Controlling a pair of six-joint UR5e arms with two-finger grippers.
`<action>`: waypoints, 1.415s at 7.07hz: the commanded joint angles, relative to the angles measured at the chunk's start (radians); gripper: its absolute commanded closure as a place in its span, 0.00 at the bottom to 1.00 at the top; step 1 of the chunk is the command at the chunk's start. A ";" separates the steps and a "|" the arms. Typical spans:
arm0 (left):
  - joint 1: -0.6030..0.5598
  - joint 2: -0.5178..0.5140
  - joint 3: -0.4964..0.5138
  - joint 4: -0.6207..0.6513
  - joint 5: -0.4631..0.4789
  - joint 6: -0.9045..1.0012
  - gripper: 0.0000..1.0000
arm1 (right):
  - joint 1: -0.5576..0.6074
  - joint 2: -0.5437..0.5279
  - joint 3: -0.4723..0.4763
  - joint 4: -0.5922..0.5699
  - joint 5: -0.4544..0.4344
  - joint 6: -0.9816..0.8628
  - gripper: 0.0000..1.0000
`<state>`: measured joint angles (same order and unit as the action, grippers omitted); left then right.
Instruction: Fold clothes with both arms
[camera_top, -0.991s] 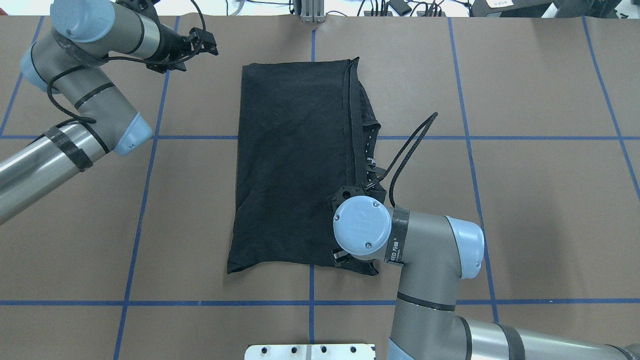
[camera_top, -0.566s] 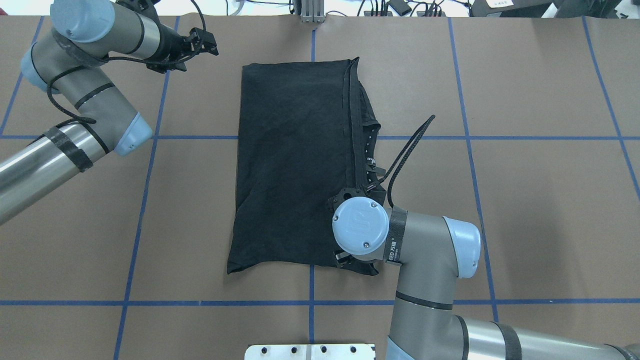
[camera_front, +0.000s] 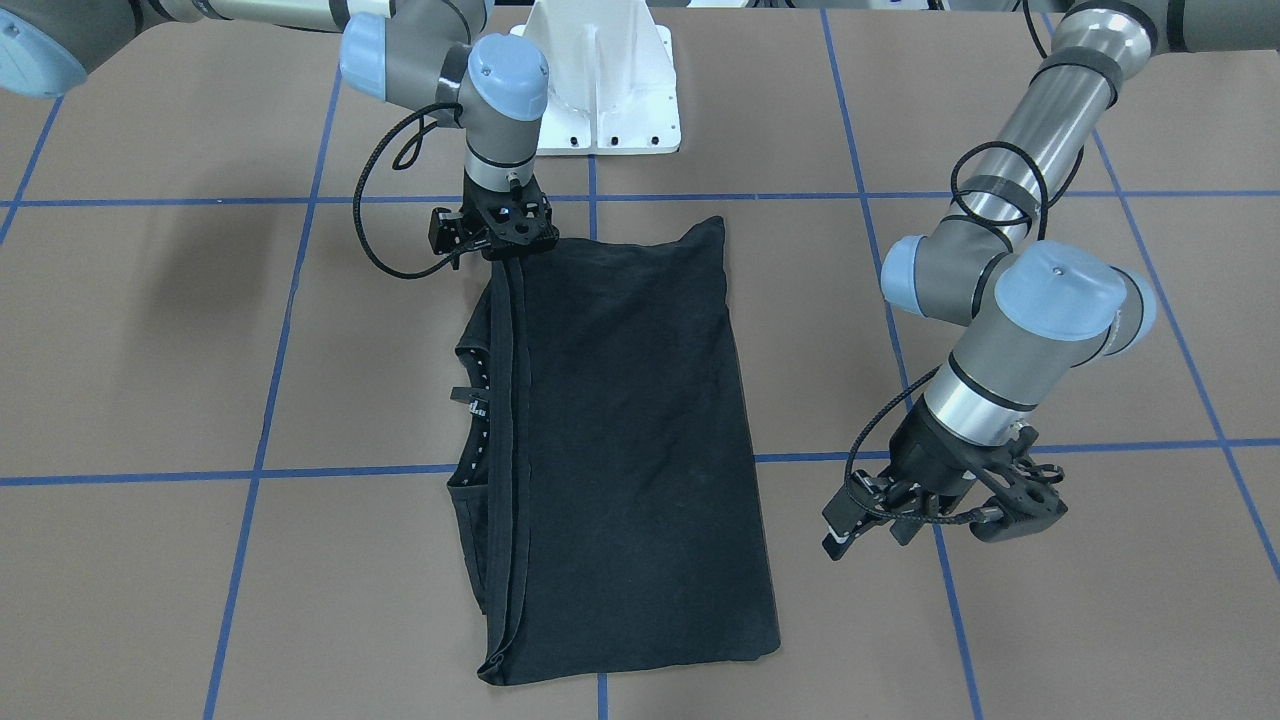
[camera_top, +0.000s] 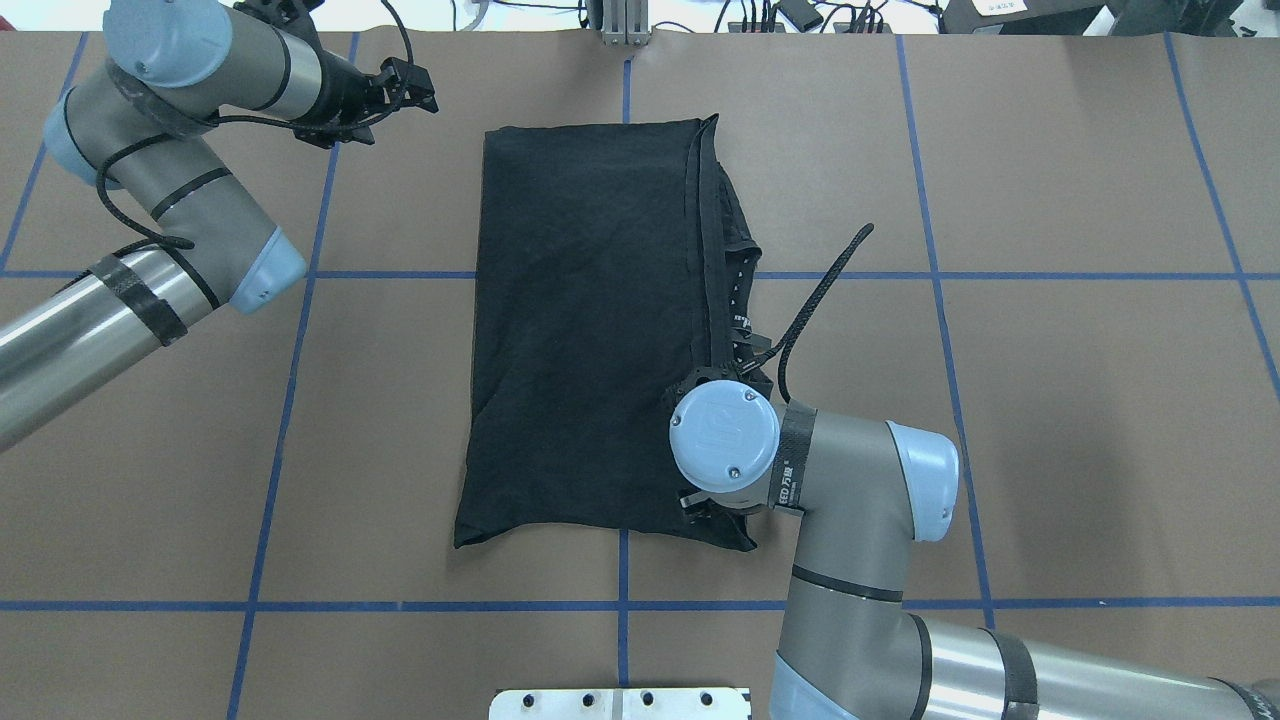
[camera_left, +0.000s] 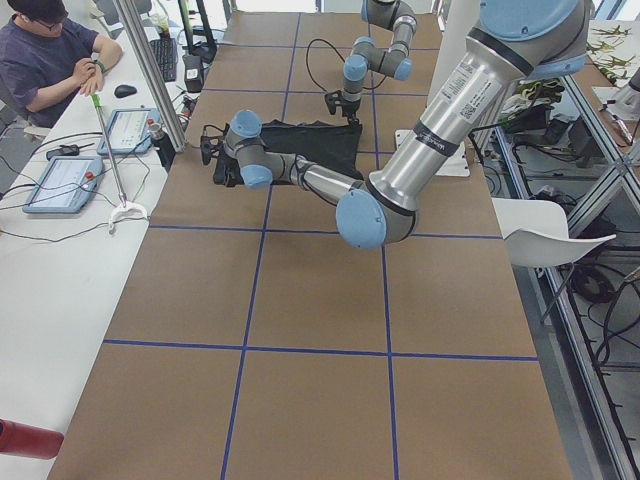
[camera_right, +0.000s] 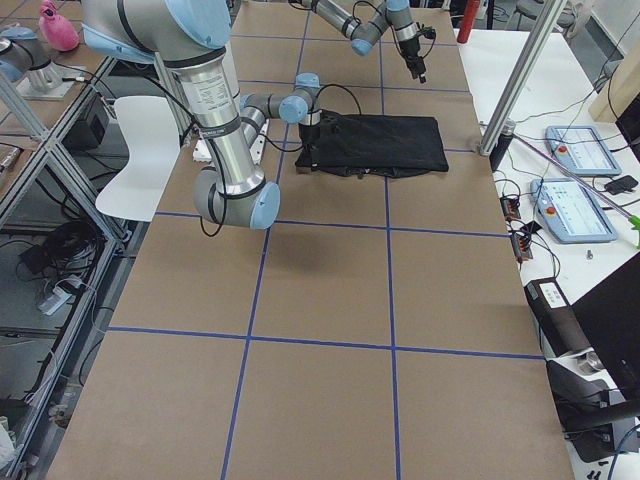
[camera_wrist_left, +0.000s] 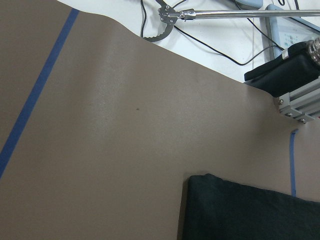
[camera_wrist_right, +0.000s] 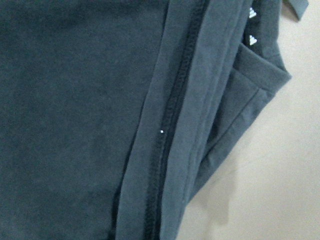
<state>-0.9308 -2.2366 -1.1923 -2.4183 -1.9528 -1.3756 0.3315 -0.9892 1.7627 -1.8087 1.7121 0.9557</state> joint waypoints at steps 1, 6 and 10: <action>0.001 0.000 0.002 -0.002 0.000 0.000 0.00 | 0.024 -0.014 -0.002 0.002 0.024 0.000 0.00; 0.003 -0.002 0.002 -0.004 0.002 -0.008 0.00 | 0.098 -0.063 0.017 0.005 0.089 -0.078 0.00; 0.004 -0.002 0.002 -0.005 0.003 -0.011 0.00 | 0.150 -0.083 0.084 0.003 0.142 -0.080 0.00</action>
<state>-0.9268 -2.2381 -1.1904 -2.4235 -1.9502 -1.3863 0.4497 -1.0769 1.8158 -1.8030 1.8152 0.8767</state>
